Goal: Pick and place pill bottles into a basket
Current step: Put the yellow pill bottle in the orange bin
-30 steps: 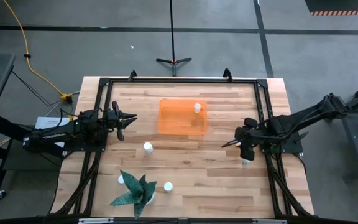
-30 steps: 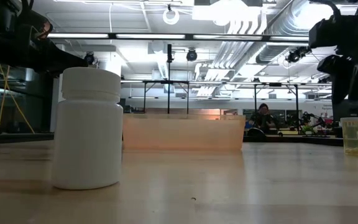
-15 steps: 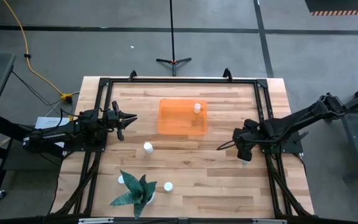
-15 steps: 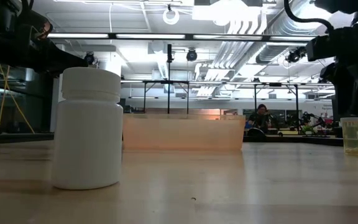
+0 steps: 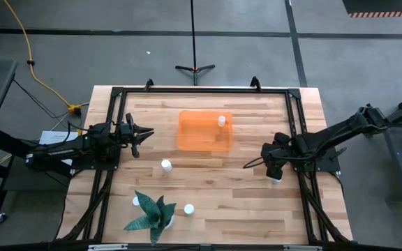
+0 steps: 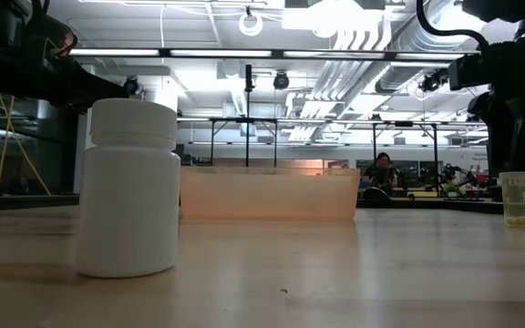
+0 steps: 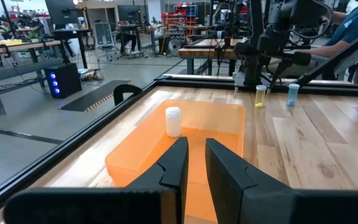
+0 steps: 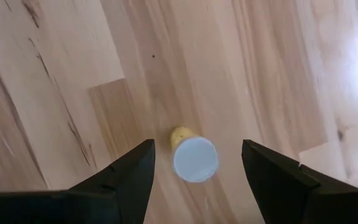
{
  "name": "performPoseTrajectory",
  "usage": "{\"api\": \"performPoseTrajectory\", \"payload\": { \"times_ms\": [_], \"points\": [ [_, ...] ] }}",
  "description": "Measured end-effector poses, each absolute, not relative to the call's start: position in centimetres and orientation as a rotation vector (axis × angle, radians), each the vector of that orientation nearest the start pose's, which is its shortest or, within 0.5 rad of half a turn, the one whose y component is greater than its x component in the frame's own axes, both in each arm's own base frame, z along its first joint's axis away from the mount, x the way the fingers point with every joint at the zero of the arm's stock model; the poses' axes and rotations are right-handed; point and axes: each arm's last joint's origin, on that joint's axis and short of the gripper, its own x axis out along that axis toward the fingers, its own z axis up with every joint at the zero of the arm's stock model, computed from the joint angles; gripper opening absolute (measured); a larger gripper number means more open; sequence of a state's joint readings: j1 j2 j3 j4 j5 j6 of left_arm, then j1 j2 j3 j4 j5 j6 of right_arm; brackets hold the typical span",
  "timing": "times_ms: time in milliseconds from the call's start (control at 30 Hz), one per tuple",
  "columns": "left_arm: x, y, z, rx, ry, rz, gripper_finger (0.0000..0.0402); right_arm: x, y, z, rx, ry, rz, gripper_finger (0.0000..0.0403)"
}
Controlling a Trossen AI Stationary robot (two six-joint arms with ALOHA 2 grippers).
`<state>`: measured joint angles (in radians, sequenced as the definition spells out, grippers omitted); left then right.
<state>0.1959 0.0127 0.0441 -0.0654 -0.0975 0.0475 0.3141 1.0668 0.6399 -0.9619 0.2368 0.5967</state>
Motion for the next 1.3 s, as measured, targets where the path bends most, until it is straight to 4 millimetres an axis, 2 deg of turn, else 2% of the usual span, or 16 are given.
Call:
{"api": "performPoseTrajectory", "payload": {
  "times_ms": [300,800,1167,1300],
  "points": [
    [9.3,2.1,17.1,0.045,0.041,0.293,0.0092,14.2,4.0,17.0,0.164,1.354,-0.334,0.0232],
    [9.3,2.1,17.1,0.045,0.041,0.293,0.0092,14.5,3.9,17.0,0.167,1.301,-0.374,0.0232],
    [9.3,2.1,17.1,0.045,0.041,0.293,0.0092,14.8,3.0,17.0,0.254,1.31,-0.4,0.0231],
    [9.3,2.1,17.1,0.045,0.041,0.292,0.0092,14.9,2.9,17.0,0.265,1.305,-0.394,0.022]
  ]
}}
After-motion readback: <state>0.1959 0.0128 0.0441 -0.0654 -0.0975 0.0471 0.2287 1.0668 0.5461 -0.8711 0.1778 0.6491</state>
